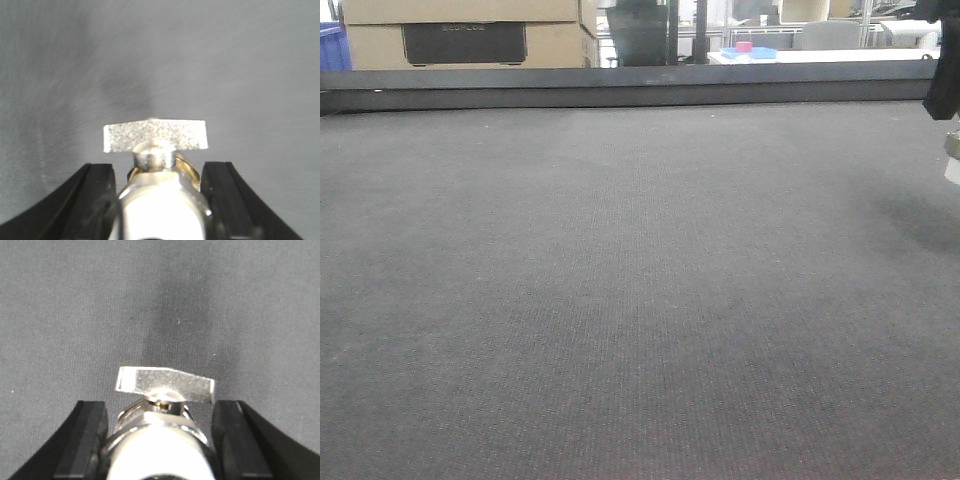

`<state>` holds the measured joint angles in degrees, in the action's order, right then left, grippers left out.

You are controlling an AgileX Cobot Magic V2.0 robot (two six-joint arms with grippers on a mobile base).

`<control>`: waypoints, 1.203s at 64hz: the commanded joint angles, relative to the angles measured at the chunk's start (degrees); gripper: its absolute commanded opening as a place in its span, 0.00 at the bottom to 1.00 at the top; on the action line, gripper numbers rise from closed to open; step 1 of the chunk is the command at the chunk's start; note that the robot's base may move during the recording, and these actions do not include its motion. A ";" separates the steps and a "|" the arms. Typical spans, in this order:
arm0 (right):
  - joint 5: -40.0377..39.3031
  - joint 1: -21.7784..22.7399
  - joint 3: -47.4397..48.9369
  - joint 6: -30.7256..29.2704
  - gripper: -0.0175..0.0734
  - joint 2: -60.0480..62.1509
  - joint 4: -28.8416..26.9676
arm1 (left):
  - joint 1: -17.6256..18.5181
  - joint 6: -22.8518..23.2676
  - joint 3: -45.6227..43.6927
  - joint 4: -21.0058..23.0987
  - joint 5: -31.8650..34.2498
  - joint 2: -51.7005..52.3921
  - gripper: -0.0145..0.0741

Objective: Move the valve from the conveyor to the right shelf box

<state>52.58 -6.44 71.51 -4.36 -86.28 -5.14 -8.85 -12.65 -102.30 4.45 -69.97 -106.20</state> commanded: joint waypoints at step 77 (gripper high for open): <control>-3.81 -0.06 6.00 -0.25 0.02 26.51 0.02 | 7.43 11.75 21.46 -1.87 14.36 45.11 0.04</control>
<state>51.93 -6.44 74.81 -4.47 -60.97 -5.36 -1.74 -1.43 -80.64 2.28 -60.42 -63.36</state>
